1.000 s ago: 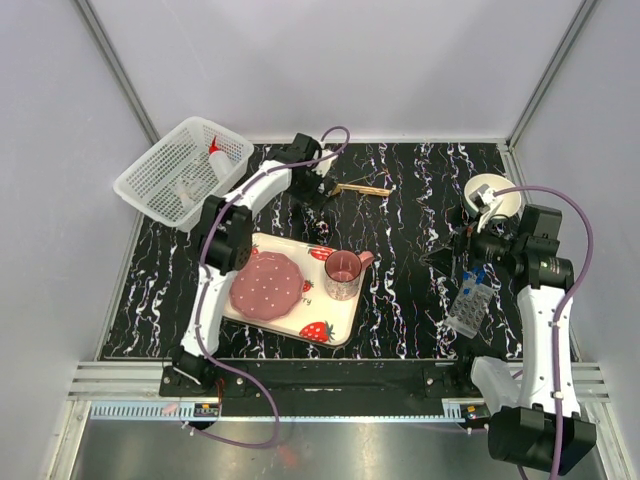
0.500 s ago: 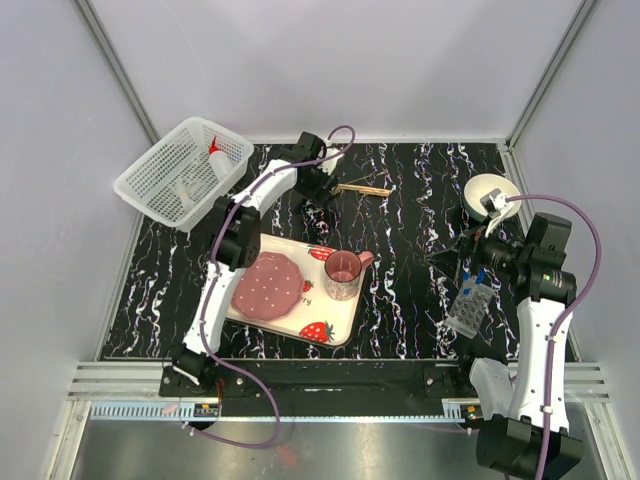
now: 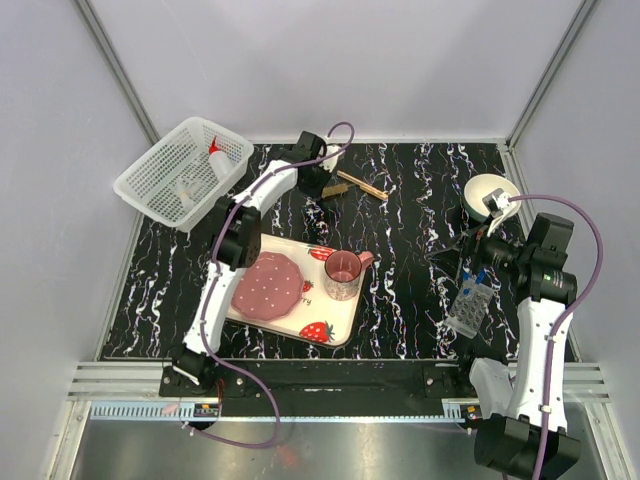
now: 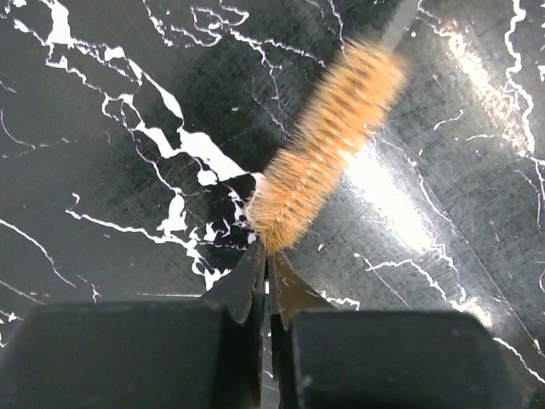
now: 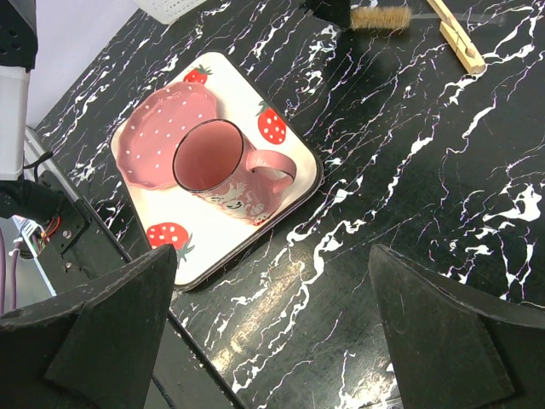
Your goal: Organize the chemistry lab equipment
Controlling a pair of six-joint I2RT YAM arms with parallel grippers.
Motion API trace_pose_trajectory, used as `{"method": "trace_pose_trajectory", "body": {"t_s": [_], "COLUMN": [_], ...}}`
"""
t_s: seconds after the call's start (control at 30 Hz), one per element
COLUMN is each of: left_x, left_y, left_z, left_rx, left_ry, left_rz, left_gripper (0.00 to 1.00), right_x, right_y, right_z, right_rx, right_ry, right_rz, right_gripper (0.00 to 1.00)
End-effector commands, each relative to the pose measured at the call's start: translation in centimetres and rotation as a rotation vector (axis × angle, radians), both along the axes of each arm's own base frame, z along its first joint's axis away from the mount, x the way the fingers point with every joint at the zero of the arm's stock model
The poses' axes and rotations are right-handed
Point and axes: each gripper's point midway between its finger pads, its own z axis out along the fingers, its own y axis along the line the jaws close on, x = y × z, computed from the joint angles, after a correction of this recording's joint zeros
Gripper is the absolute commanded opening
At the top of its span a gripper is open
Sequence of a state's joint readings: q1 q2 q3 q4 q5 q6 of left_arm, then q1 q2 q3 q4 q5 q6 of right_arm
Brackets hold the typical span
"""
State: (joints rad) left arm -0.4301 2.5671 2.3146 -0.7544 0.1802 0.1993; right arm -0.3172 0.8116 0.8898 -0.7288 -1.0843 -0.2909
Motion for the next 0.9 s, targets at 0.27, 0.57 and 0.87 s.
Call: {"method": "trace_pose_trajectory", "body": {"t_s": [0.27,0.57,0.87], "left_x": [-3.5,-8.5,-14.2], "left_y": [-0.8,-1.0,-1.8], "left_z": [9.7,17.2,22.1], "left_rx": [-0.221,-0.501,-0.768], "left_ry": [-0.138,-0.162,-0.118], "left_rz": [0.008,0.072,0.069], "left_gripper": [0.00,0.00,0.00], "right_x": [0.2,-0.7,-2.3], "right_y": [-0.6,-0.5,0.0], "right_z": [0.5,1.2,2.2], "right_rx": [-0.047,-0.076,-0.093], "right_ry": [-0.040,-0.007,-0.017], "right_rz": [-0.020,0.013,0.040], "right_gripper": [1.00,1.00,1.00]}}
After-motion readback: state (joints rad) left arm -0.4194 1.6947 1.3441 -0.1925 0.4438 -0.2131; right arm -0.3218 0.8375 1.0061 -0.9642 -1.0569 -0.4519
